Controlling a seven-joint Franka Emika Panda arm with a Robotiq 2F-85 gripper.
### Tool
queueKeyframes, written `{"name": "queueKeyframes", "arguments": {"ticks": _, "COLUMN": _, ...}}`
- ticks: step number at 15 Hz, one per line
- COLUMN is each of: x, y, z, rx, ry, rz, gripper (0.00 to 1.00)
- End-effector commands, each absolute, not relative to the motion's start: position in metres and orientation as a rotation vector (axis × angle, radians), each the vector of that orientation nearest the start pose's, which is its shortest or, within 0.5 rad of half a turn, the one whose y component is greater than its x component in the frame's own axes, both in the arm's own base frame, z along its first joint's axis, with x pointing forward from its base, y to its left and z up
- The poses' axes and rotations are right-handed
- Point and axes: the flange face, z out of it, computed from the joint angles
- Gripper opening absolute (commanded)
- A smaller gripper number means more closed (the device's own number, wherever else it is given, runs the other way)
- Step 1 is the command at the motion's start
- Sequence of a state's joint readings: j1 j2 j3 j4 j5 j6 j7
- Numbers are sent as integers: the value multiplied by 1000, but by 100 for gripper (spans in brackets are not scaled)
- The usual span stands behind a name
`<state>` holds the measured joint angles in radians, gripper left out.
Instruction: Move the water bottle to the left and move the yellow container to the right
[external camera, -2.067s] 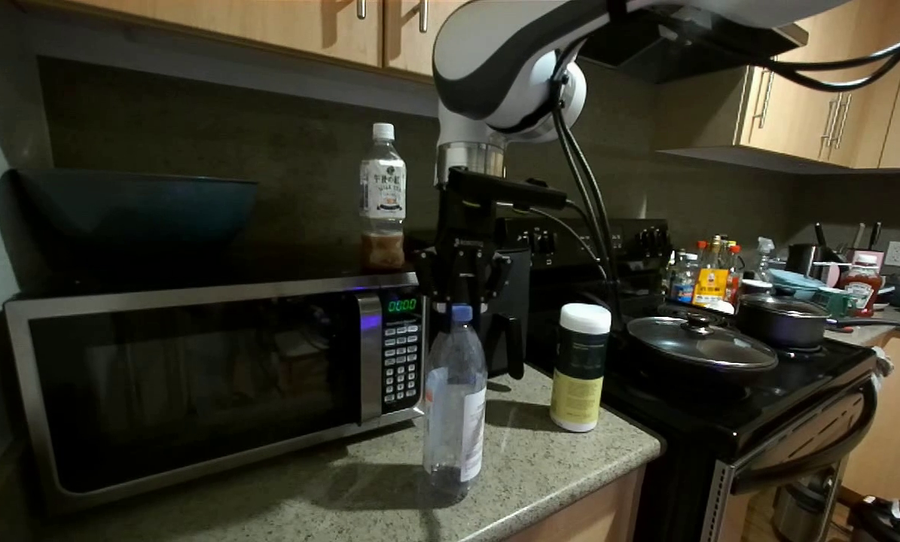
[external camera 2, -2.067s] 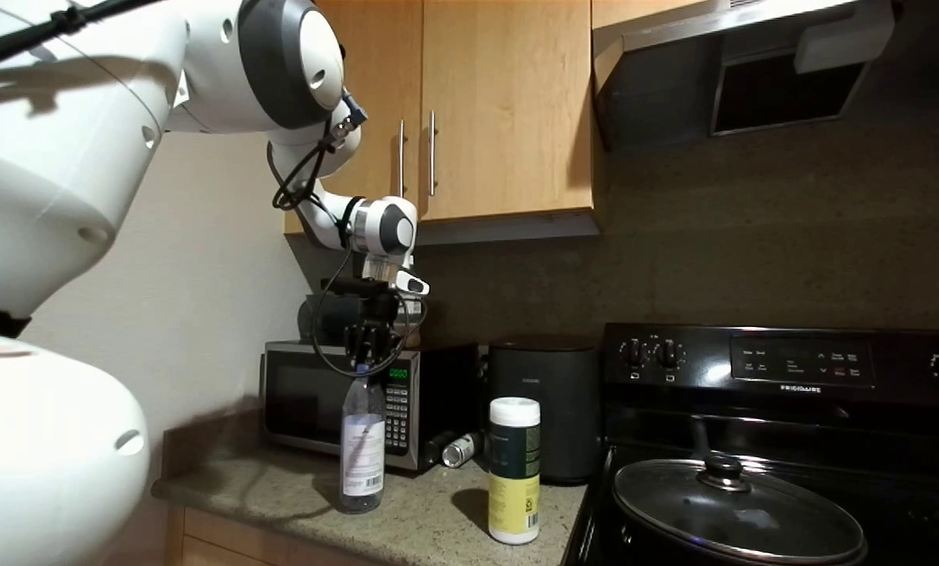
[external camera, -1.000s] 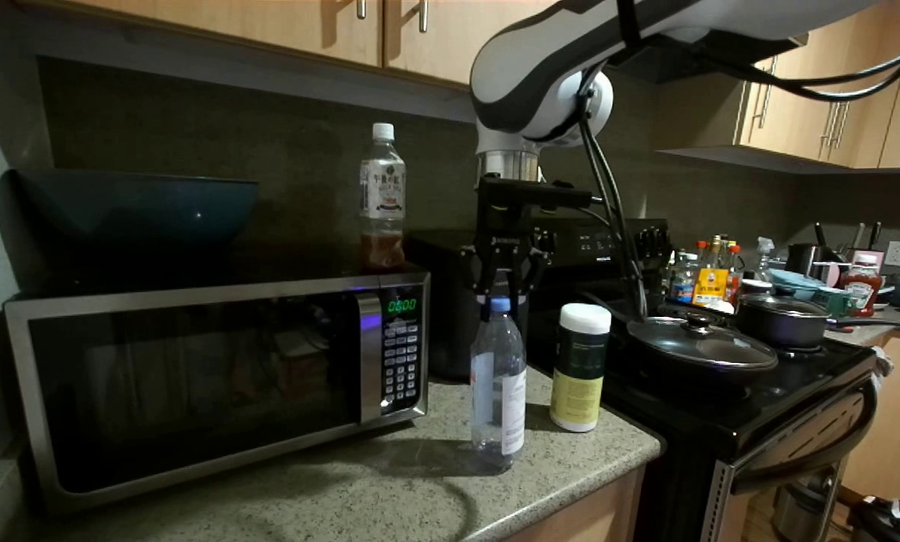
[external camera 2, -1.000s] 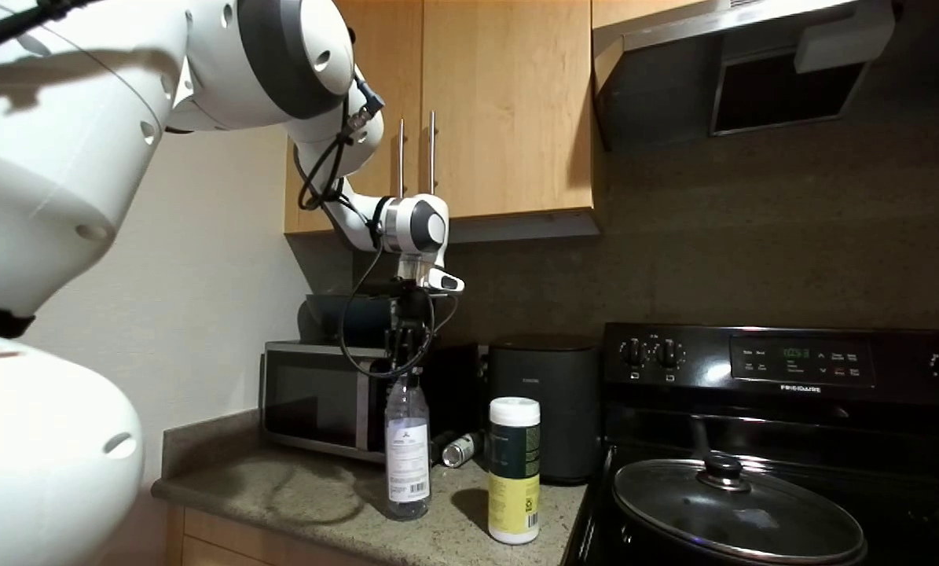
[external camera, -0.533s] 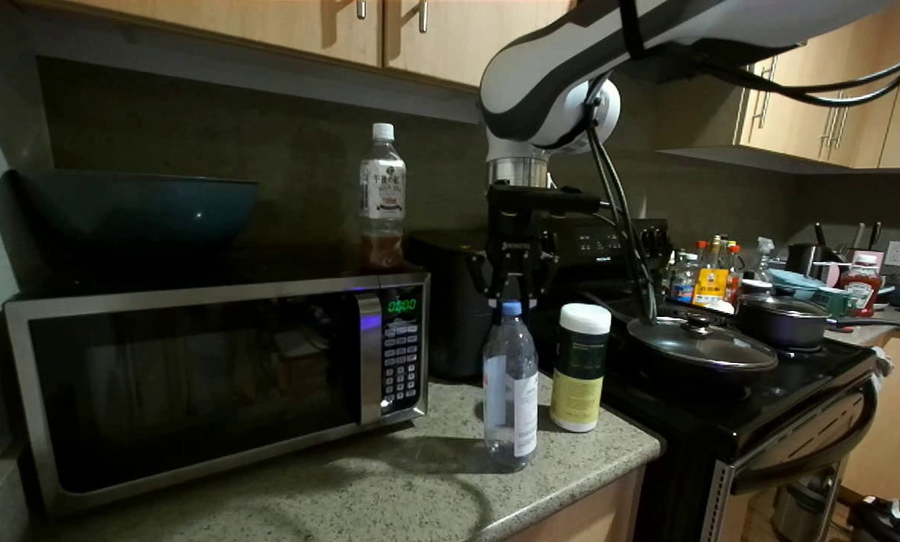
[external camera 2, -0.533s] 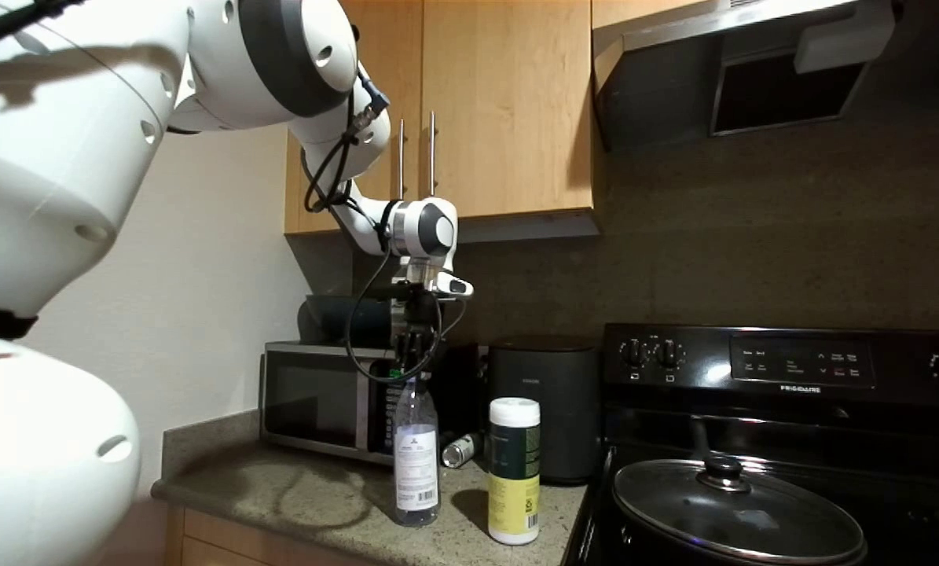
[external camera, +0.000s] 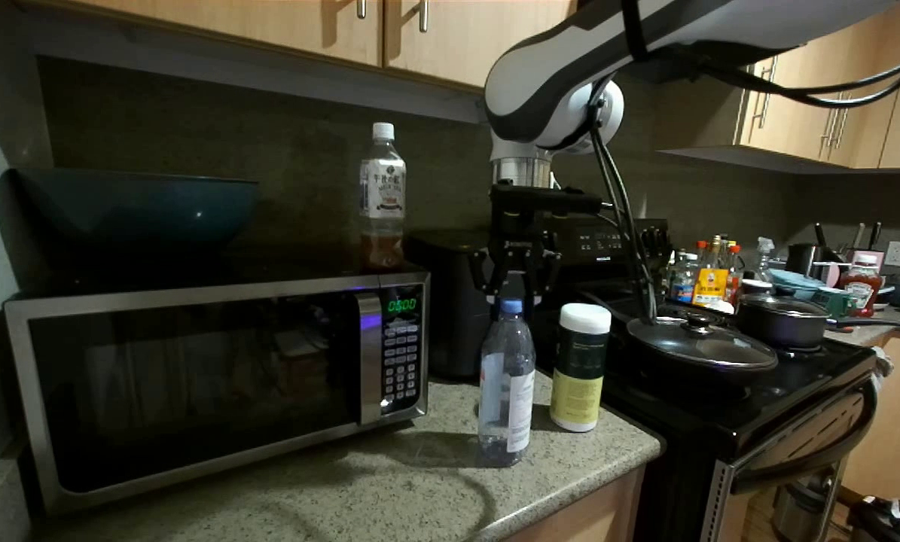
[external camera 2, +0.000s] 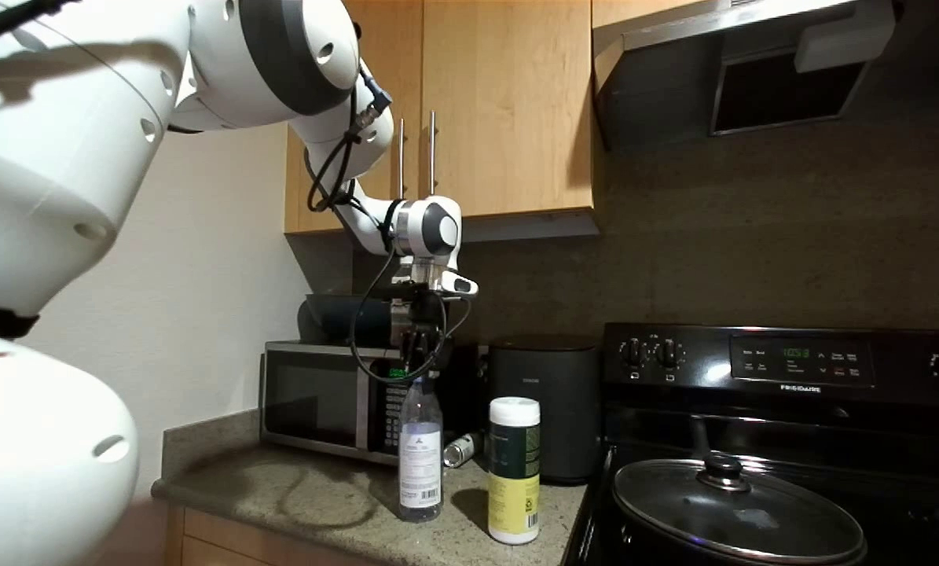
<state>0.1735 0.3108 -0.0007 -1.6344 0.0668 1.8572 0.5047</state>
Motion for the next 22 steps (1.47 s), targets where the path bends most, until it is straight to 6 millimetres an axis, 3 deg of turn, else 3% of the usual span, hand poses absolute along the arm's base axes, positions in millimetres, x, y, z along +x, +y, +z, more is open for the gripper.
{"name": "queueKeyframes", "arguments": {"ticks": 1, "x": 626, "y": 116, "z": 430, "rx": -3073, "ry": 528, "rz": 117, "gripper": 83}}
{"name": "queueKeyframes", "arguments": {"ticks": 3, "x": 626, "y": 117, "z": 431, "rx": -3073, "ry": 523, "rz": 112, "gripper": 96}}
{"name": "queueKeyframes", "arguments": {"ticks": 5, "x": 624, "y": 119, "z": 434, "rx": -3067, "ry": 545, "rz": 123, "gripper": 100}}
{"name": "queueKeyframes", "arguments": {"ticks": 17, "x": 599, "y": 148, "z": 511, "rx": -3064, "ry": 535, "rz": -51, "gripper": 100}}
{"name": "queueKeyframes", "arguments": {"ticks": 19, "x": 608, "y": 149, "z": 508, "rx": -3054, "ry": 503, "rz": -38, "gripper": 100}}
{"name": "queueKeyframes", "arguments": {"ticks": 22, "x": 606, "y": 150, "z": 514, "rx": -3049, "ry": 516, "rz": -52, "gripper": 100}}
